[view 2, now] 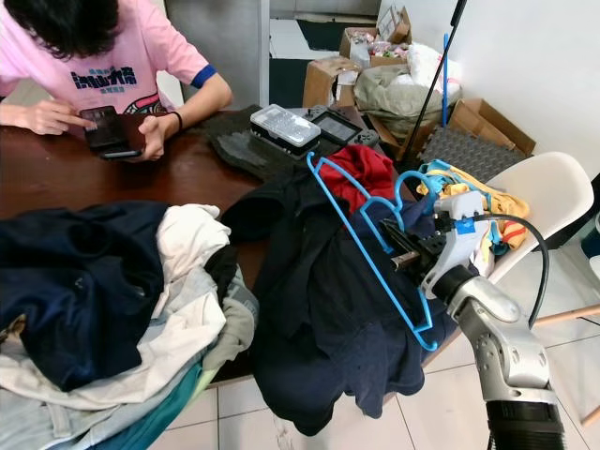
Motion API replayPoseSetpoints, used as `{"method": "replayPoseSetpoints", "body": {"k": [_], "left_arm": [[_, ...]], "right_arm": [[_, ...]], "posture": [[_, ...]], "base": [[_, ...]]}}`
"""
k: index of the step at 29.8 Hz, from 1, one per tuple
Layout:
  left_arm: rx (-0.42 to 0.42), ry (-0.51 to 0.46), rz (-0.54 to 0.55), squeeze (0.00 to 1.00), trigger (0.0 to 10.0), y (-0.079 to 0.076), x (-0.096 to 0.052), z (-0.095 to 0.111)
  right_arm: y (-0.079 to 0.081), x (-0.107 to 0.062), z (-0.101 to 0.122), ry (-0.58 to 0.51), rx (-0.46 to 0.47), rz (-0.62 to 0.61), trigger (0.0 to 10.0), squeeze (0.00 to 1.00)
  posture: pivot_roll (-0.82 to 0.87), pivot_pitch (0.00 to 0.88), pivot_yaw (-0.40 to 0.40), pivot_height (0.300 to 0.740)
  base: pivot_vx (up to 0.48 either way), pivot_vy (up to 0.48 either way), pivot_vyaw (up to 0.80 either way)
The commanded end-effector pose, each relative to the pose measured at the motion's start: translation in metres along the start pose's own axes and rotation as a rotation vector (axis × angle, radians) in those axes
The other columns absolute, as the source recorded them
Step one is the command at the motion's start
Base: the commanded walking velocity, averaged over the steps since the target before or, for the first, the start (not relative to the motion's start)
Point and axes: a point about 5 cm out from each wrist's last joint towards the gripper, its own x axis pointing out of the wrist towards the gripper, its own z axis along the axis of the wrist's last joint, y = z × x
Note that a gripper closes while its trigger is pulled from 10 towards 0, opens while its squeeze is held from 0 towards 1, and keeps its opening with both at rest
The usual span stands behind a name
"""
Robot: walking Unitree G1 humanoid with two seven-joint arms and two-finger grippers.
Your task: Hang hanger
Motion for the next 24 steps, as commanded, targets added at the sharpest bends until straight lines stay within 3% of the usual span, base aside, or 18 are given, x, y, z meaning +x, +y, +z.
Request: {"method": "replayPoseSetpoints", "body": {"k": [1,3,4,5,6,8,11,14,17,19,22,23,24], "left_arm": [[0.035,0.000,-0.053,1.00,10.0,-0.005,-0.002,0.010],[0.081,-0.031,-0.369,1.00,10.0,-0.039,-0.015,0.039],[0.081,-0.031,-0.369,1.00,10.0,-0.039,-0.015,0.039],[0.088,-0.057,-0.530,1.00,10.0,-0.057,-0.022,0.052],[0.088,-0.057,-0.530,1.00,10.0,-0.057,-0.022,0.052],[0.097,-0.132,-0.744,1.00,10.0,-0.081,-0.030,0.075],[0.114,-0.160,-0.828,1.00,10.0,-0.093,-0.030,0.084],[0.134,-0.161,-0.831,1.00,10.0,-0.096,-0.026,0.085],[0.202,-0.112,-0.766,1.00,10.0,-0.099,-0.009,0.078],[0.202,-0.112,-0.766,1.00,10.0,-0.099,-0.009,0.078],[0.310,0.039,-0.496,1.00,10.0,-0.090,0.035,0.047],[0.310,0.039,-0.496,1.00,10.0,-0.090,0.035,0.047],[0.334,0.094,-0.412,0.00,10.0,-0.085,0.044,0.038]], "right_arm": [[-0.004,-0.003,-0.003,0.012,-0.004,-0.013,10.0,0.00],[-0.005,-0.003,-0.003,0.011,-0.005,-0.013,10.0,0.00],[-0.005,-0.003,-0.003,0.011,-0.005,-0.013,10.0,0.00],[-0.005,-0.003,-0.003,0.011,-0.005,-0.013,10.0,0.00],[-0.005,-0.003,-0.003,0.011,-0.005,-0.013,10.0,0.00],[-0.004,-0.003,-0.003,0.010,-0.004,-0.014,10.0,0.00],[-0.004,-0.004,-0.003,0.010,-0.005,-0.017,10.0,0.00],[-0.004,-0.005,-0.003,0.009,-0.005,-0.020,10.0,0.00],[-0.005,-0.007,-0.003,0.009,-0.005,-0.028,10.0,0.00],[-0.005,-0.007,-0.003,0.009,-0.005,-0.028,10.0,0.00],[-0.005,-0.008,-0.002,0.009,-0.008,-0.035,10.0,0.00],[-0.005,-0.008,-0.002,0.009,-0.008,-0.035,10.0,0.00],[-0.005,-0.009,-0.001,0.010,-0.008,-0.036,10.0,0.00]], "posture": [[0.15,0.132,-0.097,0.740],[0.15,0.128,-0.095,0.740],[0.15,0.128,-0.095,0.740],[0.15,0.128,-0.094,0.740],[0.15,0.128,-0.094,0.740],[0.15,0.129,-0.091,0.740],[0.14,0.129,-0.088,0.740],[0.14,0.130,-0.085,0.740],[0.13,0.131,-0.085,0.740],[0.13,0.131,-0.085,0.740],[0.13,0.135,-0.082,0.740],[0.13,0.135,-0.082,0.740],[0.13,0.137,-0.083,0.740]], "base": [[0.000,0.000,0.00],[0.000,0.000,0.00],[0.000,0.000,0.00],[0.000,0.000,0.00],[0.000,0.000,0.00],[0.000,0.000,0.00],[0.000,0.000,0.00],[0.000,0.000,0.00],[0.000,0.000,0.00],[0.000,0.000,0.00],[0.000,0.000,0.00],[0.000,0.000,0.00],[0.000,0.000,0.00]]}}
